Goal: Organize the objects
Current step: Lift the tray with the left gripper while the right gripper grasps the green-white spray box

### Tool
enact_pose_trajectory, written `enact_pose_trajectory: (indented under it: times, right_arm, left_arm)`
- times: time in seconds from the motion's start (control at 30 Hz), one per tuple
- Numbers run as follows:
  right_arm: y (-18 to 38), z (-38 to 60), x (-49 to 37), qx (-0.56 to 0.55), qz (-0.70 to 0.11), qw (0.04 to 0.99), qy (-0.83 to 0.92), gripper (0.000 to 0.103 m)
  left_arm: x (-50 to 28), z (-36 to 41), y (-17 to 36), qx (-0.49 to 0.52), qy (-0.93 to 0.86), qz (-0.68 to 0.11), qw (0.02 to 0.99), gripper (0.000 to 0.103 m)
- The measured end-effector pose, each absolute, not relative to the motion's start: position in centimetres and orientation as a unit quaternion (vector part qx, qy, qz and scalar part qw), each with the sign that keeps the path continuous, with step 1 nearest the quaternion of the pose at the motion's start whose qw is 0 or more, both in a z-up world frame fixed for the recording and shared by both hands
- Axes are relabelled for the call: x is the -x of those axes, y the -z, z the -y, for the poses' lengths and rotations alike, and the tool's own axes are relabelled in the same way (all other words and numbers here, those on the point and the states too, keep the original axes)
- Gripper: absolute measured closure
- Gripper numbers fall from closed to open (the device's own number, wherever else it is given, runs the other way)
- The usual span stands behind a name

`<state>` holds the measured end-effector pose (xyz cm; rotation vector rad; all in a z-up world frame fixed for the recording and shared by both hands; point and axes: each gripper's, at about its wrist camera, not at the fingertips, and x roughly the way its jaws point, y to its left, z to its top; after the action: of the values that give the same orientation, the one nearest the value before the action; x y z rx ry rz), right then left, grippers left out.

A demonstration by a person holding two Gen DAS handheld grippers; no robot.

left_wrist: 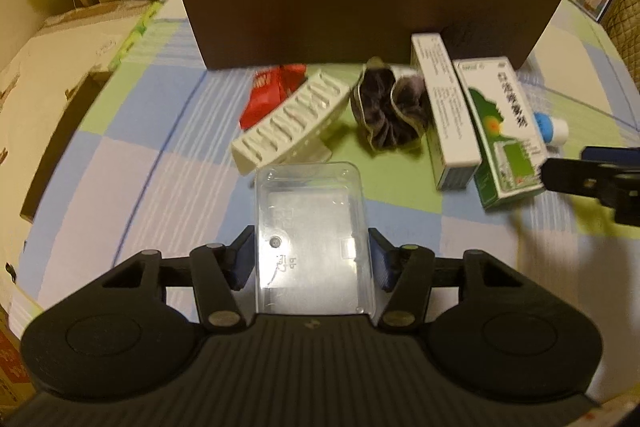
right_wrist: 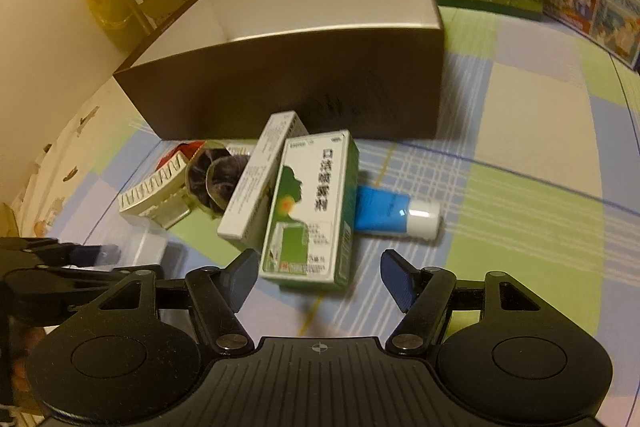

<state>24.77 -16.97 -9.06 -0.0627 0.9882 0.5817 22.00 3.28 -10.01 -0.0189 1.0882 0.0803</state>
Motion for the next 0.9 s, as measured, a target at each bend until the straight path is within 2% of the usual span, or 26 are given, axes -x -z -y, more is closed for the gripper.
enact_pose_trajectory:
  times: [0.3, 0.67, 0.73, 0.9]
  right_arm:
    - [10.3, 13.9, -26.6, 0.065, -0.462, 0.844, -0.264, 0.038]
    - [12.4, 10.8, -27.7, 0.117, -0.467, 0.846, -0.228, 0.039]
    - [12.6, 10.5, -27.8, 0.125, -0.464, 0.847, -0.224, 0.046]
    - [12.5, 10.8, -27.5, 0.127, -0.455, 0.851, -0.229, 0.049]
  left_arm:
    - [-22.1, -3.9, 7.8, 0.012, -0.039, -0.49, 0.871, 0.049]
    - [-22.1, -4.9, 7.7, 0.019, -0.041, -0.489, 0.871, 0.049]
    - [-22.1, -5.2, 7.7, 0.021, -0.042, -0.489, 0.871, 0.049]
    - [-22.1, -5.5, 7.5, 0.022, -0.038, -0.488, 0.872, 0.049]
